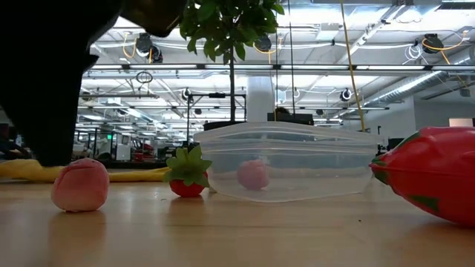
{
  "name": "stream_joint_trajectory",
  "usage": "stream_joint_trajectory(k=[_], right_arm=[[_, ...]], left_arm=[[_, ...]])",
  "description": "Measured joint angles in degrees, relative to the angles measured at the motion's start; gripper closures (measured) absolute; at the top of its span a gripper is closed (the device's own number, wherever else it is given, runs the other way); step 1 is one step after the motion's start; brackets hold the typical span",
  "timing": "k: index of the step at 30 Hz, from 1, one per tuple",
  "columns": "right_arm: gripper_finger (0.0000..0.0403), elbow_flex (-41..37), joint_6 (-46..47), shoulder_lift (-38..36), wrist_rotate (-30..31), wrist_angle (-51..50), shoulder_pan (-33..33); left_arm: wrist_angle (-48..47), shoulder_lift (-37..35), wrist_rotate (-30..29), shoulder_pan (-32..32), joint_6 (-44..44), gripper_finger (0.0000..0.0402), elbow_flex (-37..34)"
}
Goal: Pick and placing Produce into tupperware
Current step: Put the lychee into the transparent bin
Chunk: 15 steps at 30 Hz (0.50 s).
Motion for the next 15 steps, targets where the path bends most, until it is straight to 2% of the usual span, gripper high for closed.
stream_joint_trajectory(k=[10,15], right_arm=[[0.0174,0.0,0.0,0.02,0.0,0.0,-0.01],[0.0174,0.0,0.0,0.04,0.0,0.02,-0.01]], left_arm=[[1.33,0.0,-0.37,1.33,0.93,0.016,-3.18],[4.91,0.0,-0.38,1.76,3.42,0.016,-4.12]])
